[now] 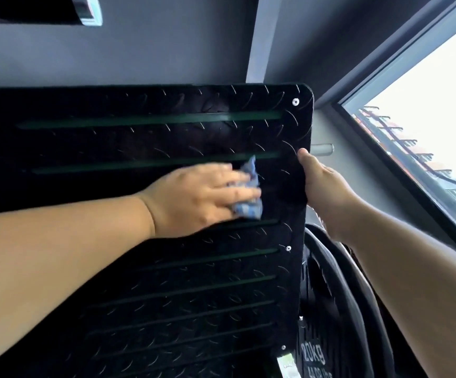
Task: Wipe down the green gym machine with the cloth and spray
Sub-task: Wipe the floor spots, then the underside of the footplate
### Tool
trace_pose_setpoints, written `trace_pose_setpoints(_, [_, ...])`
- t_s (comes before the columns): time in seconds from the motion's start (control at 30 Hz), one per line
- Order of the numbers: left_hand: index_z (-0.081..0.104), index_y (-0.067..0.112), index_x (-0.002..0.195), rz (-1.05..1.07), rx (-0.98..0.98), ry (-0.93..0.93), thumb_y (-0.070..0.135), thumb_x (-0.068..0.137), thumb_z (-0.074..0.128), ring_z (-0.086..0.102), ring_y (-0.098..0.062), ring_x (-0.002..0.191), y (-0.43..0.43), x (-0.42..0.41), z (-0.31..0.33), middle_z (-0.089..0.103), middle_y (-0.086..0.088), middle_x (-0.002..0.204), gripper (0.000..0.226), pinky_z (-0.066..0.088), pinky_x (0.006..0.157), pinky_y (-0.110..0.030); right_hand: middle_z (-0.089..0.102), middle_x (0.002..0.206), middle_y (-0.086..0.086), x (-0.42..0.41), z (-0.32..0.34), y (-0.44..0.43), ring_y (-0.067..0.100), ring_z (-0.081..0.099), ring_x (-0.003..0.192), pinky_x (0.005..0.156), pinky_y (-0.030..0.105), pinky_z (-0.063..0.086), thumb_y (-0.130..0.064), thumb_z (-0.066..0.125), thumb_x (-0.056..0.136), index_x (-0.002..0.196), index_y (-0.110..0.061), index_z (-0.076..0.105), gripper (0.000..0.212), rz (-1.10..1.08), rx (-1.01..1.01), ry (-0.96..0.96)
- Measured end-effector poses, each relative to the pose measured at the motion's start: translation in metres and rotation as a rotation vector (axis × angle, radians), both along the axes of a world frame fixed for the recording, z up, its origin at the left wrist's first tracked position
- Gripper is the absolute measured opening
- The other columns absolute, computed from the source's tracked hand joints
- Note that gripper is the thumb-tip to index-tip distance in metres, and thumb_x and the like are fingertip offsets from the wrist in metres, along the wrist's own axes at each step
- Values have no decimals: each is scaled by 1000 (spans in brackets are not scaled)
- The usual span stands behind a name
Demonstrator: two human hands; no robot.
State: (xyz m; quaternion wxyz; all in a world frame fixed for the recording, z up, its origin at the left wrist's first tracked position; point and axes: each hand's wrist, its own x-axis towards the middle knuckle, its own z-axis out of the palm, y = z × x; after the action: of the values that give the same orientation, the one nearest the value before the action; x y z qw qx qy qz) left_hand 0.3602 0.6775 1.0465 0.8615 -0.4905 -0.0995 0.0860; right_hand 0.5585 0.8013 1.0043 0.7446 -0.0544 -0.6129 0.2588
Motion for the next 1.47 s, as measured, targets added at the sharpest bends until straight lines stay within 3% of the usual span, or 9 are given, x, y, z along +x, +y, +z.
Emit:
trace_pose_setpoints(0.17, [65, 10, 124, -380, 230, -278, 1, 90, 45, 46, -40, 128, -40, -3, 21, 53, -14, 137, 40, 31, 111, -51, 66, 120, -13, -5, -2, 6, 15, 60, 113, 104, 42, 41, -80, 43, 63, 126, -29, 61, 83, 30, 20, 38])
trace_pose_setpoints(0.37, [73, 16, 110, 66, -62, -53, 12, 100, 46, 53, -29, 126, -18, -37, -12, 60, -4, 133, 29, 36, 109, -44, 61, 110, 2, -20, -12, -31, 19, 56, 93, 79, 34, 42, -44, 40, 93, 121, -16, 54, 42, -237, -26, 121])
trace_pose_setpoints(0.5, [62, 13, 126, -158, 171, -118, 6, 100, 33, 46, -37, 130, -63, -12, 31, 53, -14, 139, 39, 30, 110, -52, 13, 161, -1, -37, -20, -64, 18, 14, 145, 115, 33, 17, -29, 47, 91, 155, -25, 12, 73, -625, 171, 186])
trace_pose_setpoints(0.6, [59, 12, 130, -272, 210, -247, 6, 90, 41, 45, -40, 130, -60, -15, 25, 53, -17, 137, 44, 31, 110, -54, -12, 162, -12, -49, -29, -72, 6, -8, 147, 113, 22, 2, -20, 51, 89, 154, -36, 6, 81, -835, 361, 80])
trace_pose_setpoints(0.73, [71, 20, 113, 4, -48, -163, 11, 103, 28, 56, -29, 121, -16, -61, -41, 62, -5, 128, 46, 33, 112, -43, -20, 159, -16, -51, -42, -67, 4, -16, 146, 120, 27, 6, -20, 51, 90, 153, -40, -2, 84, -972, 389, -167])
trace_pose_setpoints(0.9, [69, 17, 117, -78, 38, -263, 7, 98, 32, 50, -30, 129, -44, -61, -23, 57, -9, 135, 43, 27, 113, -45, -23, 159, -13, -59, -41, -66, 7, -19, 146, 120, 33, 7, -33, 51, 92, 153, -39, -5, 83, -1009, 359, -191])
trace_pose_setpoints(1.1, [55, 16, 134, -398, 154, -376, 5, 89, 44, 43, -37, 131, -47, -48, -6, 50, -15, 140, 48, 29, 113, -51, -8, 162, -14, -90, -52, -63, 1, -7, 146, 114, 24, 9, -19, 55, 86, 152, -39, 19, 78, -866, 434, -46])
trace_pose_setpoints(1.27, [66, 21, 120, 68, -86, -155, 12, 102, 34, 52, -24, 127, -22, -89, -48, 60, -2, 132, 38, 26, 116, -38, 20, 160, -7, -103, -49, -63, 11, 14, 145, 114, 28, 13, -21, 47, 77, 144, -26, 39, 68, -904, 534, 102])
trace_pose_setpoints(1.47, [58, 14, 131, -281, 283, -294, 4, 98, 33, 44, -39, 131, -104, -59, 35, 50, -15, 141, 43, 26, 113, -53, 9, 162, -11, -102, -21, -90, 7, 3, 148, 116, 22, 0, -16, 49, 82, 151, -31, 28, 73, -942, 532, 71])
